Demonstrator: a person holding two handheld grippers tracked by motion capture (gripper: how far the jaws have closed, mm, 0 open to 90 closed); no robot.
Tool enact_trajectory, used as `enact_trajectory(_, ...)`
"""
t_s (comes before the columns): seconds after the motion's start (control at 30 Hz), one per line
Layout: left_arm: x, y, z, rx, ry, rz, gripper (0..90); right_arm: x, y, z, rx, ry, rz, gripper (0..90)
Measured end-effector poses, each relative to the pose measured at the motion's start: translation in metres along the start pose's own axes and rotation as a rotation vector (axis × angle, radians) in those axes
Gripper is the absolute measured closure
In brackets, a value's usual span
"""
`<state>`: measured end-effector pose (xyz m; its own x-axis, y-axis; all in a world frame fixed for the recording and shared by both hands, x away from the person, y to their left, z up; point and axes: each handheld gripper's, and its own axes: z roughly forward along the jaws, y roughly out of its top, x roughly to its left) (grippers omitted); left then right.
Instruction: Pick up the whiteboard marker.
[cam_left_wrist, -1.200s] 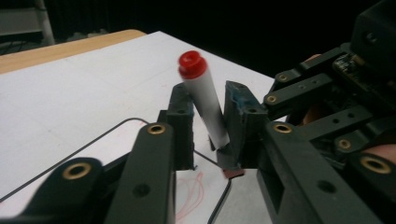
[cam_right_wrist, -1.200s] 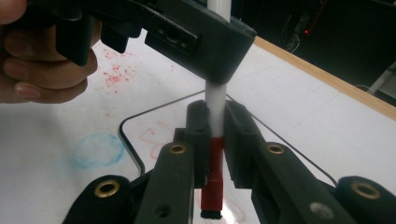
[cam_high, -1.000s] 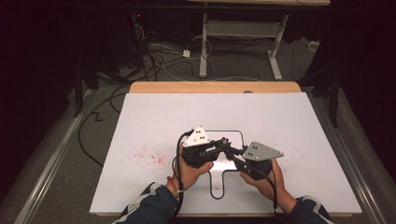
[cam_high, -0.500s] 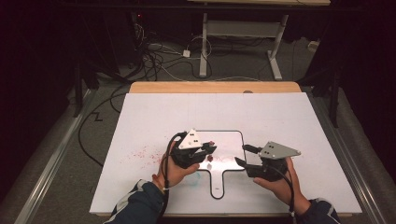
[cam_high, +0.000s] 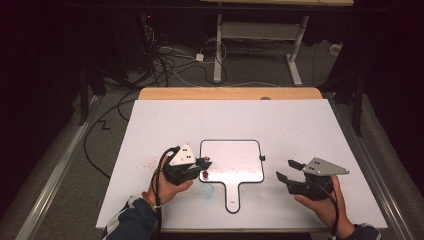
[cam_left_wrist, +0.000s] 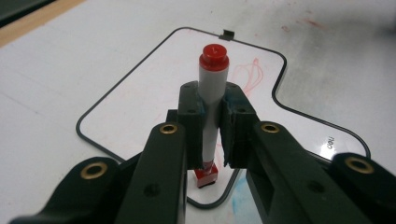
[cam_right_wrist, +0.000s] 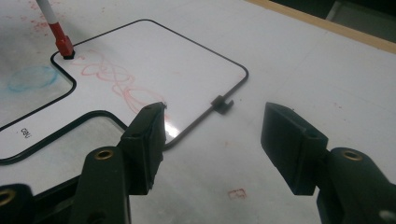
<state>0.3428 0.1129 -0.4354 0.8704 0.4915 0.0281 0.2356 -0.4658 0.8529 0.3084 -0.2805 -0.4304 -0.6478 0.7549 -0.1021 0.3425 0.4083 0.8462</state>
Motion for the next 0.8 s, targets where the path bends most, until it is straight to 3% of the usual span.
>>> enact_trajectory(0.23,-0.003,-0.004,0.007,-0.055,-0.034,-0.011,78.5,0.000,-0.002,-0.002,-0.006,0.010,0.002,41.2)
enact_trajectory(0.4,-0.014,0.000,0.023,-0.098,-0.033,0.030,78.5,0.003,-0.003,-0.002,-0.004,0.016,-0.006,41.1)
enact_trajectory(0.47,-0.017,0.005,0.034,-0.115,-0.067,0.055,78.6,0.003,-0.002,-0.001,-0.005,0.020,-0.009,41.0)
enact_trajectory(0.53,-0.019,0.010,0.041,-0.110,-0.060,0.051,78.5,0.004,-0.002,-0.001,-0.003,0.020,-0.010,41.0)
enact_trajectory(0.67,-0.025,0.017,0.054,-0.118,-0.087,0.073,78.5,0.005,-0.002,0.001,-0.004,0.030,-0.013,40.9)
enact_trajectory(0.73,-0.026,0.018,0.054,-0.114,-0.091,0.092,78.5,0.005,-0.003,0.001,-0.005,0.036,-0.020,40.8)
enact_trajectory(0.8,-0.022,0.017,0.052,-0.119,-0.089,0.086,78.5,0.005,-0.004,0.001,-0.002,0.034,-0.022,40.8)
